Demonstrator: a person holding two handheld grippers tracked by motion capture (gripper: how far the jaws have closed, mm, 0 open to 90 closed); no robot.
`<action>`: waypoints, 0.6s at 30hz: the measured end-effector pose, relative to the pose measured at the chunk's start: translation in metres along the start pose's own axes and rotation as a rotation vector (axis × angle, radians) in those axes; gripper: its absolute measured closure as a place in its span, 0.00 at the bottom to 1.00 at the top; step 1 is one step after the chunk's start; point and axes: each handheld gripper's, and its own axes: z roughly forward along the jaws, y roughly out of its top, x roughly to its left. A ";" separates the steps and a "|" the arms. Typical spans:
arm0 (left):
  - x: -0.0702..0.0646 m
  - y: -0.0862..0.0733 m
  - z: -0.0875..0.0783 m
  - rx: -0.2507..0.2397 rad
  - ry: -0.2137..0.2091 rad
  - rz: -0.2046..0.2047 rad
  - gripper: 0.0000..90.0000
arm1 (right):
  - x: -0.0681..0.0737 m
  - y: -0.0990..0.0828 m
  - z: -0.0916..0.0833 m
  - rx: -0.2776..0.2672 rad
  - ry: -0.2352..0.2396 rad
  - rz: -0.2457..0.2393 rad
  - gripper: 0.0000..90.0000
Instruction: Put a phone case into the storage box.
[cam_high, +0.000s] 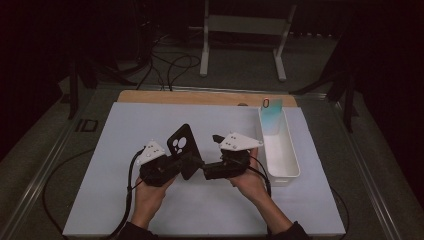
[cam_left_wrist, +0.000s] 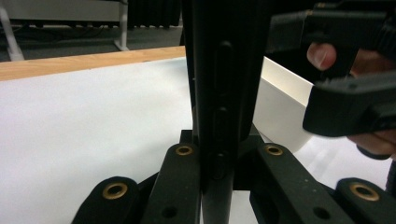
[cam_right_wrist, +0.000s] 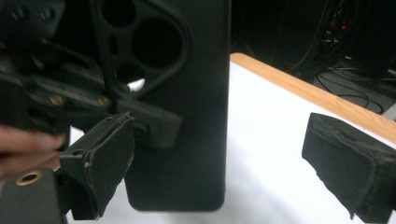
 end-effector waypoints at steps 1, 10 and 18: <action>0.000 0.000 0.000 0.000 -0.001 0.000 0.94 | 0.002 0.004 0.001 -0.007 0.009 0.010 0.11; -0.003 0.000 0.002 0.004 -0.003 0.006 0.94 | 0.009 0.016 0.008 -0.021 0.022 0.004 0.10; -0.005 0.000 0.003 0.007 -0.001 0.014 0.94 | 0.014 0.024 0.017 -0.016 0.032 0.005 0.10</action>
